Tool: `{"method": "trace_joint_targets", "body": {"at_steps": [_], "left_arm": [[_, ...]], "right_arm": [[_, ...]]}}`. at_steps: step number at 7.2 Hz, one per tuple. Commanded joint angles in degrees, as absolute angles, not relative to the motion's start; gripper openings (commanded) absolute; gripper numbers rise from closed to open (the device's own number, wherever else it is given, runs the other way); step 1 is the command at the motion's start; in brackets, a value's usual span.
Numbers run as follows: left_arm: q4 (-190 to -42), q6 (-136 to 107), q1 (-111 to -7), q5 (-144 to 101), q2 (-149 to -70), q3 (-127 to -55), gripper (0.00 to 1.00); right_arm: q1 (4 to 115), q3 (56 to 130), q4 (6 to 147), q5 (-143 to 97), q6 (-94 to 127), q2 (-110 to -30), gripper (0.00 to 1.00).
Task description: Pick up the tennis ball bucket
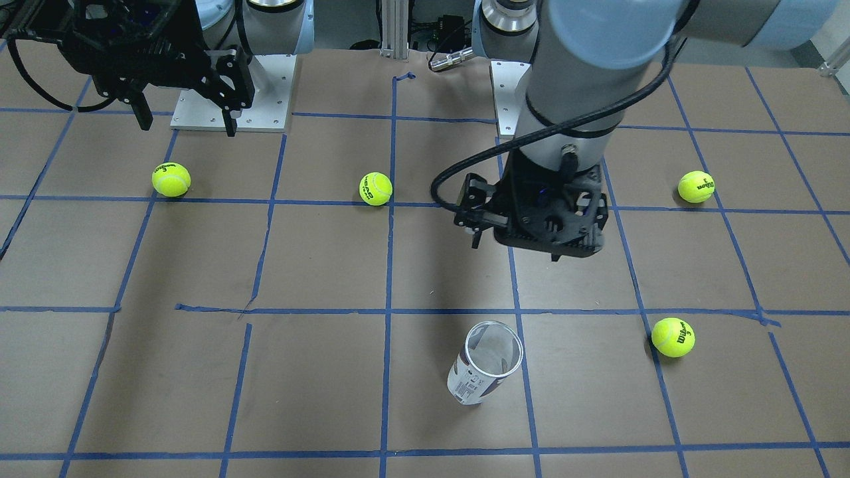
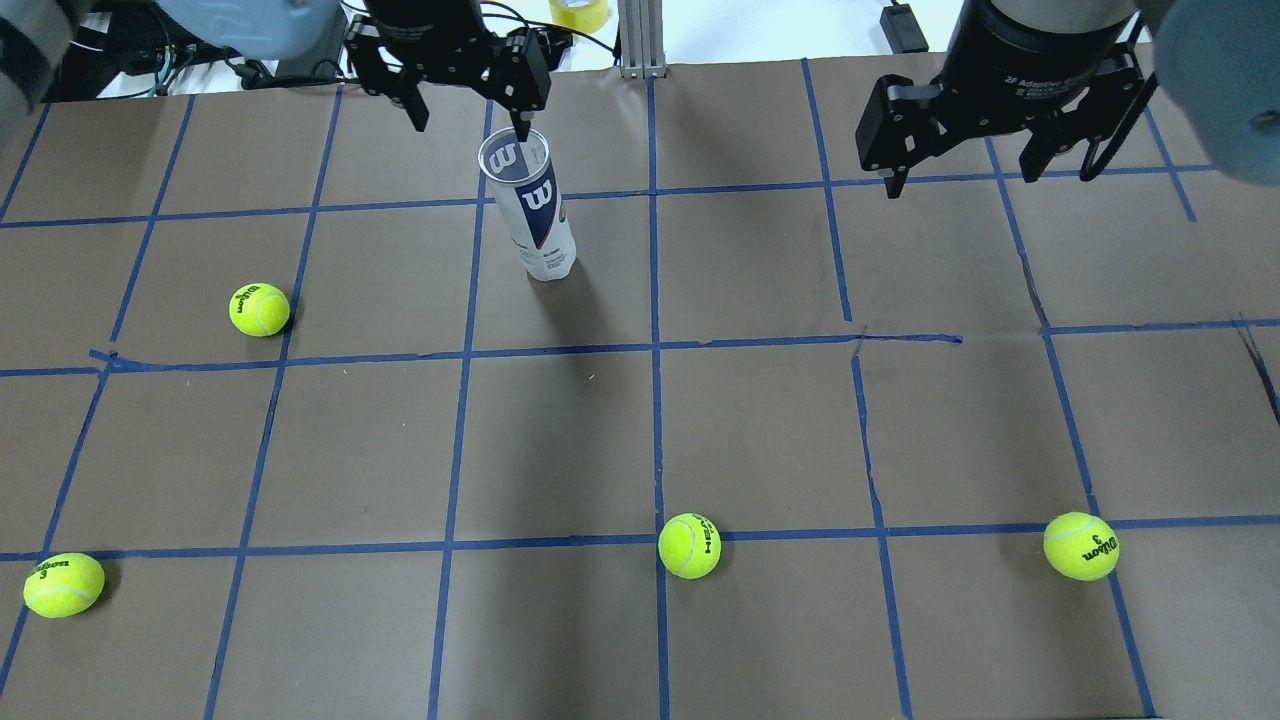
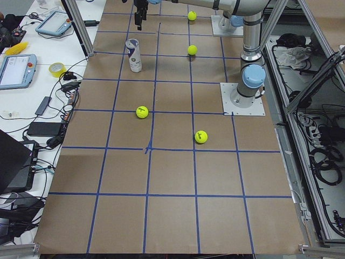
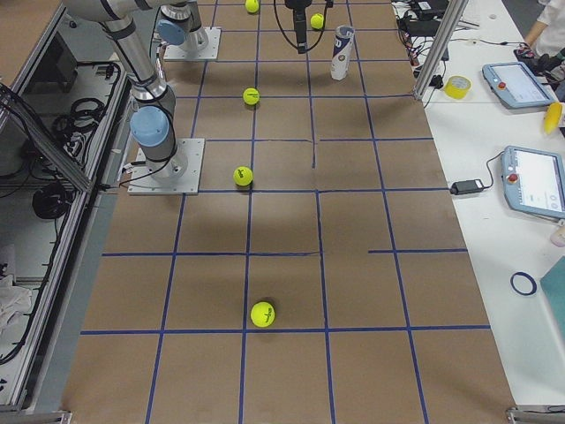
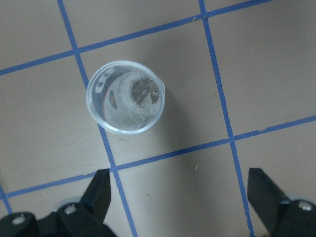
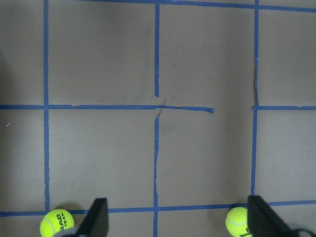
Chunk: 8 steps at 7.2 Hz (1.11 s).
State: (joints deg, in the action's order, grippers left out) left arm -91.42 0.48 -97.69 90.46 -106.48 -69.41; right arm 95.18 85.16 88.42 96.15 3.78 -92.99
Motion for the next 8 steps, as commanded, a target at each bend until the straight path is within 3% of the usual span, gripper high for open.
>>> {"method": "trace_joint_targets", "body": {"at_steps": [1, 8], "left_arm": [[-94.65, -0.09, -92.31, 90.61, -102.76, -70.04, 1.00], [-94.66, 5.27, -82.97, 89.91, -91.85, -83.14, 1.00]], "right_arm": [[95.19, 85.17, 88.42, 96.15, 3.78, -92.99, 1.00], [89.39, 85.17, 89.56, 90.78, -3.95, -93.24, 1.00]]}}
